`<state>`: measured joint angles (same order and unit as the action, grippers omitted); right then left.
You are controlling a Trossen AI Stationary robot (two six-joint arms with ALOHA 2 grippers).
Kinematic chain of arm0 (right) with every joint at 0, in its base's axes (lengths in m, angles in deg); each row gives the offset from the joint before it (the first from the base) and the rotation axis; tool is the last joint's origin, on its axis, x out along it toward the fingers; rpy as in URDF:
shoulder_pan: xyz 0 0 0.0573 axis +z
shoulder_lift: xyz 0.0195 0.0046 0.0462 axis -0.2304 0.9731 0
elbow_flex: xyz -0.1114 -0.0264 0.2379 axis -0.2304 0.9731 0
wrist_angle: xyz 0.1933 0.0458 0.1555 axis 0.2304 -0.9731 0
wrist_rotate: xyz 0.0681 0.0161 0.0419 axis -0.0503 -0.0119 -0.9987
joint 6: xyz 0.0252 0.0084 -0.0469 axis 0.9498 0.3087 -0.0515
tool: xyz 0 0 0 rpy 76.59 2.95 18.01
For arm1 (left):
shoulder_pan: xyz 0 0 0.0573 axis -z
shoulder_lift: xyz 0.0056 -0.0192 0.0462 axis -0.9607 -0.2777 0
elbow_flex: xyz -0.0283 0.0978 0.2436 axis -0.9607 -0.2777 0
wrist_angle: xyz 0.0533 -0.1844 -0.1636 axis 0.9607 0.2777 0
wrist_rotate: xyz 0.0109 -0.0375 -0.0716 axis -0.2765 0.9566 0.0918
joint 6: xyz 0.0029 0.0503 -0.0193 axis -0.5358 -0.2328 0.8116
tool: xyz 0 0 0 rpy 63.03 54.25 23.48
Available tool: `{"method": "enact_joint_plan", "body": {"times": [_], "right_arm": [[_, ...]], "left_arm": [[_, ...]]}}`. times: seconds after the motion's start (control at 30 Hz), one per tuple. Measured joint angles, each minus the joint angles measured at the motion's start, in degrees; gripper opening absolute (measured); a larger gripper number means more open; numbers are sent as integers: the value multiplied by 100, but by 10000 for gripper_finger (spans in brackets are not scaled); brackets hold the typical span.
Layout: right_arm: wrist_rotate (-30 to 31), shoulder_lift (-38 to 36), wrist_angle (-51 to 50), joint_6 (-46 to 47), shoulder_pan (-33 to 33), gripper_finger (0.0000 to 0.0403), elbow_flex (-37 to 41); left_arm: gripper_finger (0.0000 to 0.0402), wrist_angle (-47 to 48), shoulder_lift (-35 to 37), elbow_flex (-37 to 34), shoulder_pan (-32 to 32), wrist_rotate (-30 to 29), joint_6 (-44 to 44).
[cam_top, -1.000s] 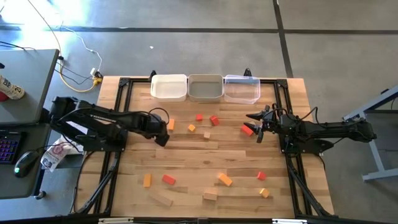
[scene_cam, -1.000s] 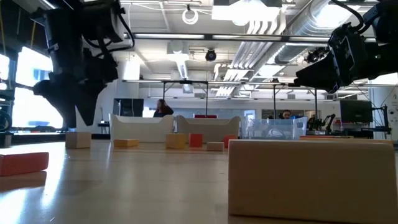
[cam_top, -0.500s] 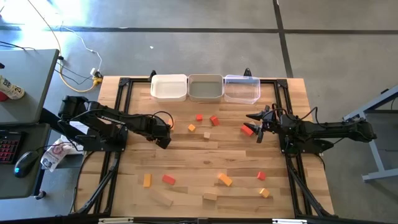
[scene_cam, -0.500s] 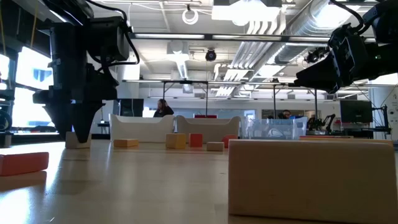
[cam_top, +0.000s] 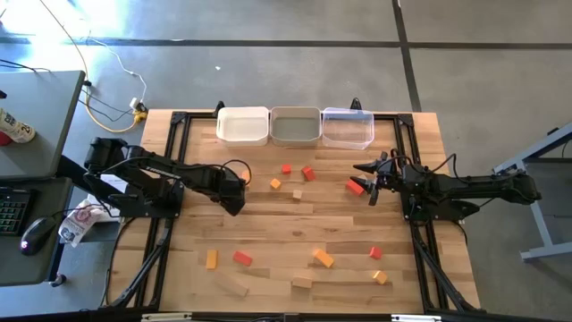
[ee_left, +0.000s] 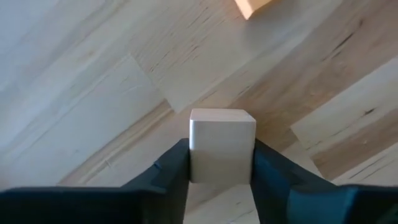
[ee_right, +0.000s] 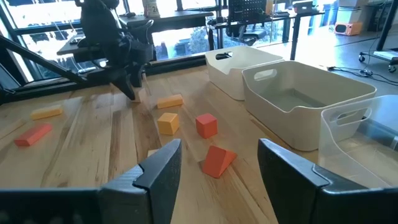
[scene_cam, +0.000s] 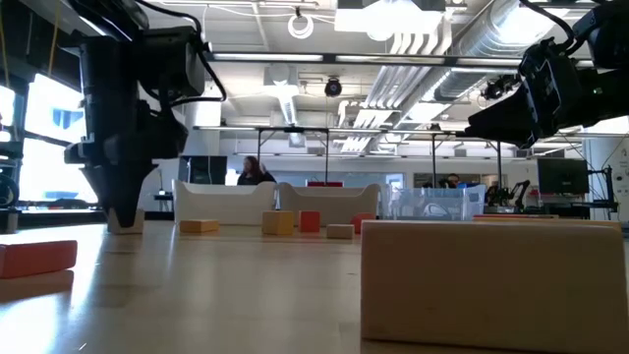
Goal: Sort & place blocks by color
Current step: Put the brown block into the white bin
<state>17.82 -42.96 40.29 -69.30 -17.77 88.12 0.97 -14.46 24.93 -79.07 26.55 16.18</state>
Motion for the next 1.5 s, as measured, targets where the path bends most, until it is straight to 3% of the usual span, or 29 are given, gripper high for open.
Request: {"method": "enact_joint_plan", "body": {"times": [0.33, 0.73, 1.07, 1.27, 1.5], "right_arm": [[0, 2, 0, 0, -2, 199, 0], [0, 0, -77, 0, 0, 199, 2], [0, 2, -47, 0, -1, 199, 0], [-2, 1, 96, 215, 0, 199, 1], [13, 1, 181, 346, -1, 199, 1]], "left_arm": [[104, -566, 61, -7, -127, -74, -642], [104, -1303, 916, -7, -794, -81, -1415], [104, -2206, 1612, -7, -1663, -271, -2171], [107, -2954, 1627, -7, -2200, -146, -2608], [107, -3198, 1579, -7, -2998, -138, -3022]]}}
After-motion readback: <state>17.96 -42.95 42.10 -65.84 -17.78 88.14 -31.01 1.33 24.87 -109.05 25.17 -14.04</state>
